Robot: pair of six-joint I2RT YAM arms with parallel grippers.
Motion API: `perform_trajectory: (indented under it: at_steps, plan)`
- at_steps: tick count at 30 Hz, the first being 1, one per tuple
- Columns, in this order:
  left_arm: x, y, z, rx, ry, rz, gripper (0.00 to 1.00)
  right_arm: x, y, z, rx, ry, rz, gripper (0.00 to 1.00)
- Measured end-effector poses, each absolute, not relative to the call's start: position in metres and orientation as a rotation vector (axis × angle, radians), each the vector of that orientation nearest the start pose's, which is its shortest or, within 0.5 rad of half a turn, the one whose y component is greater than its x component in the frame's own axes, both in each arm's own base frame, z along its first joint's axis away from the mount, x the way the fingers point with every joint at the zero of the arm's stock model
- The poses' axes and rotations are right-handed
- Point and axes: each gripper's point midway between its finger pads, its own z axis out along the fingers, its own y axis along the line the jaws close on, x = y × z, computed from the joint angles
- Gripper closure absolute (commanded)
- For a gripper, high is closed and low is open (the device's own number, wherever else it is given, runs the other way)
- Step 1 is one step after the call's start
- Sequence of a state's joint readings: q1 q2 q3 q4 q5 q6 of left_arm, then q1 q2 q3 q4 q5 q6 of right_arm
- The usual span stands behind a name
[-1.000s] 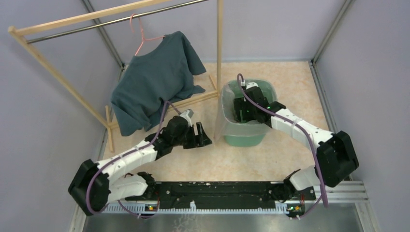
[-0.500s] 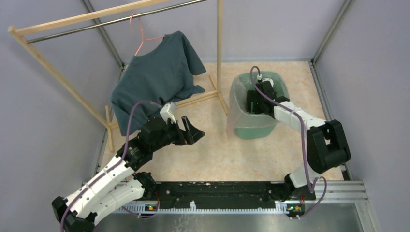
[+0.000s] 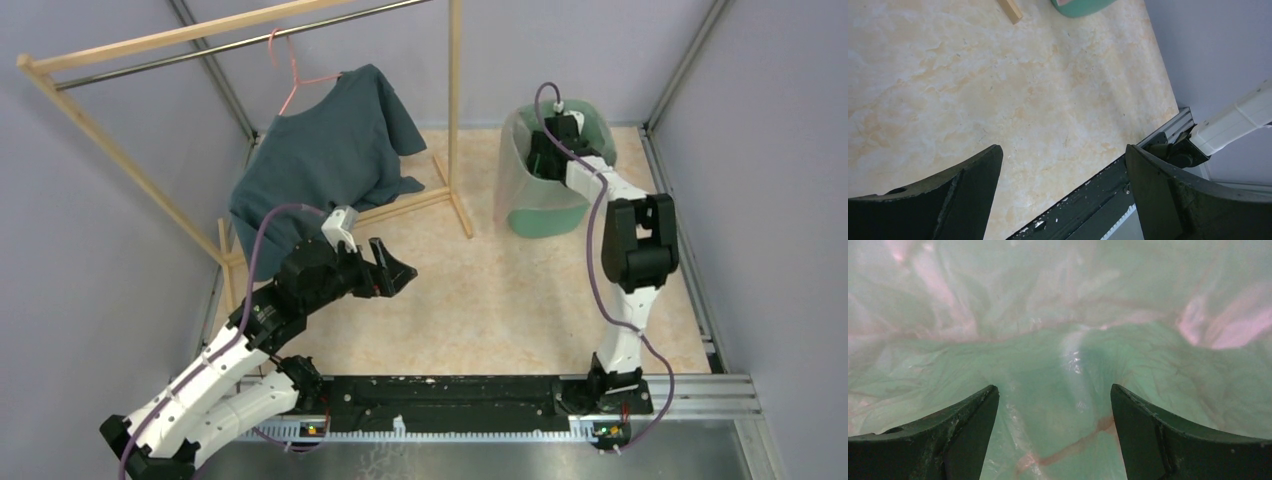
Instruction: Put the trash bags into the trash bin
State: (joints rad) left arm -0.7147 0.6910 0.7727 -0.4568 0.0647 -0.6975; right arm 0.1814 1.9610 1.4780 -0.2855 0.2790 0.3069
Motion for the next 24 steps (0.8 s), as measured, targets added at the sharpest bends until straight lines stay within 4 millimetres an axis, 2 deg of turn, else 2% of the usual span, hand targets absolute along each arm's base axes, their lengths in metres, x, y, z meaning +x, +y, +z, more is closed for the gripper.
perform_trajectory:
  at_steps: [2,5,8,14,17,20,24]
  plan:
    - [0.183,-0.208,0.241,0.069,2.084,-0.959,0.01,0.545,0.057,0.101,0.281,2.261,-0.073,0.18]
    - [0.184,-0.209,0.24,0.078,2.095,-0.949,0.01,0.582,0.063,0.109,0.262,2.242,-0.052,0.17]
    - [0.184,-0.209,0.24,0.079,2.1,-0.947,0.01,0.6,0.07,0.119,0.242,2.24,-0.013,0.08]
    - [0.183,-0.208,0.242,0.081,2.095,-0.947,0.01,0.58,0.079,0.128,0.201,2.327,0.042,0.01]
    - [0.182,-0.207,0.239,0.089,2.104,-0.936,0.01,0.568,0.08,0.142,0.19,2.342,0.055,0.01]
    - [0.182,-0.206,0.242,0.105,2.1,-0.927,0.01,0.557,0.077,0.174,0.177,2.322,0.052,0.01]
    - [0.182,-0.206,0.25,0.11,2.08,-0.934,0.01,0.557,0.072,0.221,0.168,2.239,0.038,0.01]
